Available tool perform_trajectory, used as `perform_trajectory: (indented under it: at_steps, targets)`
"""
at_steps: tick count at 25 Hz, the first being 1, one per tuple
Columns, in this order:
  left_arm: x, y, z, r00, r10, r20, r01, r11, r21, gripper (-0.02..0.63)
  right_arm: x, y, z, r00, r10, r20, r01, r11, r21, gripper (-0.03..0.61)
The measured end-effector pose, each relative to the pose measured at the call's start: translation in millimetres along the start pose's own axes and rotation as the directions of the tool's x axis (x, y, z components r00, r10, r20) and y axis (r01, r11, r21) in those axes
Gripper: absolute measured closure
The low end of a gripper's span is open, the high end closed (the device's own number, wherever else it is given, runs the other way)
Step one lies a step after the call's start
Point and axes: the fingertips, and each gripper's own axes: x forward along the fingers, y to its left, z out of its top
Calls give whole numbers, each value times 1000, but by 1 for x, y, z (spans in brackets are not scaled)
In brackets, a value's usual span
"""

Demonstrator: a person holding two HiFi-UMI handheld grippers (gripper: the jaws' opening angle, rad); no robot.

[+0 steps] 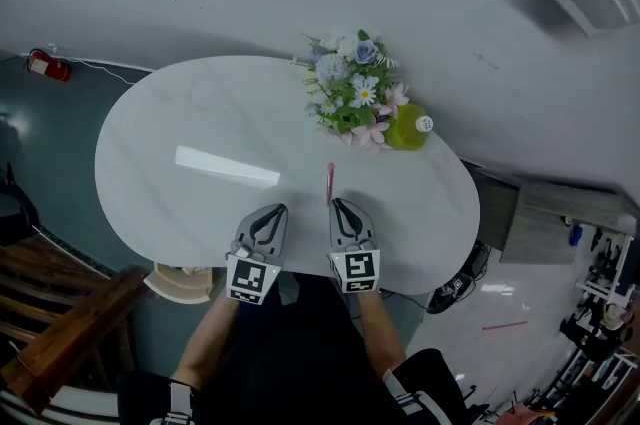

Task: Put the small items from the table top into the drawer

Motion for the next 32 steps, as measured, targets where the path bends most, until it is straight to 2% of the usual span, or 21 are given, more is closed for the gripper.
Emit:
perform_trajectory:
  at_steps: [6, 10, 14, 15, 17, 19, 32]
  targets:
    - [16, 7, -6, 1000, 10, -18, -10, 1000, -17, 594, 19, -4, -6, 999, 27, -30, -27, 1000, 5, 540]
    - [22, 8, -7, 1000, 8, -24, -9, 1000, -21, 594, 28, -11, -17, 998, 12, -64, -12, 1000, -2, 538]
    - [23, 11, -8, 1000, 11, -28, -12, 1000, -25, 594, 38, -17, -35, 992, 12, -125, -7, 999, 42, 537]
    - [23, 12, -8, 999, 13, -30, -14, 1000, -25, 594, 41, -17, -36, 991, 18, -130, -11, 998, 55, 532]
    - [22, 14, -9, 999, 17, -34, -18, 1000, -26, 594, 45, -15, -38, 989, 32, -142, -22, 997, 70, 438]
    - [22, 16, -11, 999, 22, -37, -23, 999, -27, 594, 49, -13, -43, 986, 38, -163, -27, 997, 72, 417]
    - [22, 21, -12, 999, 30, -40, -31, 999, -30, 594, 56, -9, -52, 970, 22, -242, -21, 1000, 5, 413]
